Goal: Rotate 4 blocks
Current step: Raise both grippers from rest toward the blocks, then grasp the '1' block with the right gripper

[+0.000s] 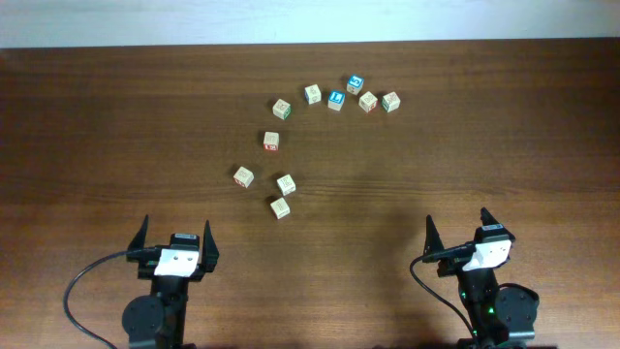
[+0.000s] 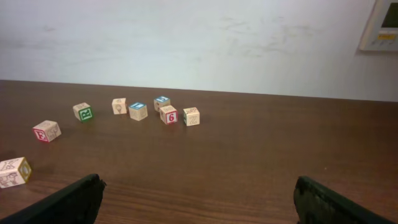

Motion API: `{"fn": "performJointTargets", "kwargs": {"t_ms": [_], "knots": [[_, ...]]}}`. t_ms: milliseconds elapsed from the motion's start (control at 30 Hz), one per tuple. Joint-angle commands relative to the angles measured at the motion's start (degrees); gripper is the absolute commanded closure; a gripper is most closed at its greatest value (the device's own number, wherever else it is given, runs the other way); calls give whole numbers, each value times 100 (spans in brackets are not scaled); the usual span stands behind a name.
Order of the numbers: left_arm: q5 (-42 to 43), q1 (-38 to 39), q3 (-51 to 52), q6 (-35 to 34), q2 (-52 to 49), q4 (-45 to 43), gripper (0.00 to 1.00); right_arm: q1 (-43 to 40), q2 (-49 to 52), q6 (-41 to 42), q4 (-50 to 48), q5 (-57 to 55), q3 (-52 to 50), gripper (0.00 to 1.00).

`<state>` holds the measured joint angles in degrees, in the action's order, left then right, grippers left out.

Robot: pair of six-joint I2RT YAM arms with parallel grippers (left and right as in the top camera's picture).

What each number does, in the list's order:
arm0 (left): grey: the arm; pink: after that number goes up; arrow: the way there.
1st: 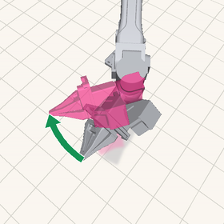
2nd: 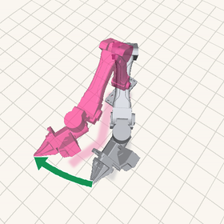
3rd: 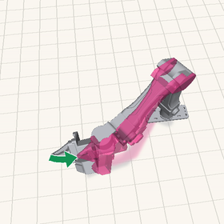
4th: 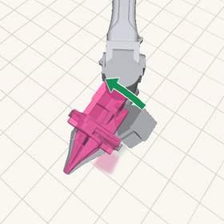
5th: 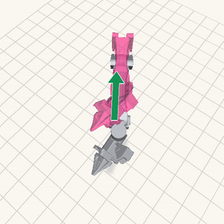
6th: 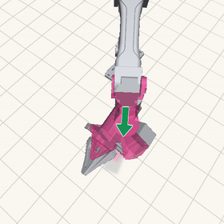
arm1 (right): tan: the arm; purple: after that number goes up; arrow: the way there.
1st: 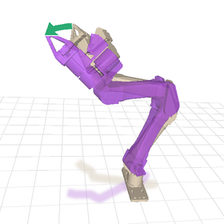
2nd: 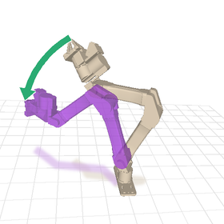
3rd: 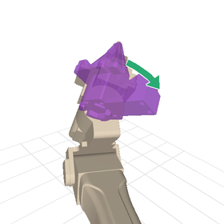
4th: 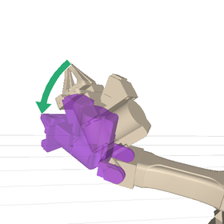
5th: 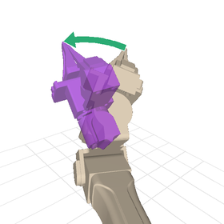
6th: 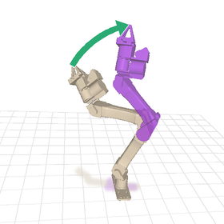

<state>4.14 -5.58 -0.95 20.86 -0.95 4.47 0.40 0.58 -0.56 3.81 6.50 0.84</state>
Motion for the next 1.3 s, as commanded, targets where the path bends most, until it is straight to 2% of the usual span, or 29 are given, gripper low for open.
{"fn": "performJointTargets", "kwargs": {"t_ms": [0,200,267,400,633,767,900,1000,1100,1167,1267], "knots": [[59,-22,48,92,61,-15,1,-44,-37,-72,-17,-111,-52,2],[103,-22,42,26,61,-52,1,-44,-33,-44,-66,83,17,2],[107,-22,-61,-675,-13,9,1,-44,39,-46,-63,195,249,2],[367,-22,-608,-807,-584,151,1,-44,584,-50,-39,210,914,2],[385,-22,-2728,-800,-2938,863,1,-44,3082,-52,61,636,3042,2],[560,-20,-4798,-800,-4970,2256,1,-44,4572,-48,922,1408,4538,2],[769,-20,-7128,-802,-7012,3895,1,-7,6238,-46,2229,3069,6229,2],[824,-20,-8229,-800,-7989,4651,1,643,7560,-46,3296,3423,7348,2],[1132,-20,-8439,-800,-8456,4673,1,1912,8981,-48,3882,3320,8153,2],[1110,-22,-8439,-798,-8585,4863,1,2608,9790,-46,3943,3410,8341,2],[957,-50,-8439,-802,-8649,4892,1,3281,10730,-48,3440,3663,8338,2]]}}
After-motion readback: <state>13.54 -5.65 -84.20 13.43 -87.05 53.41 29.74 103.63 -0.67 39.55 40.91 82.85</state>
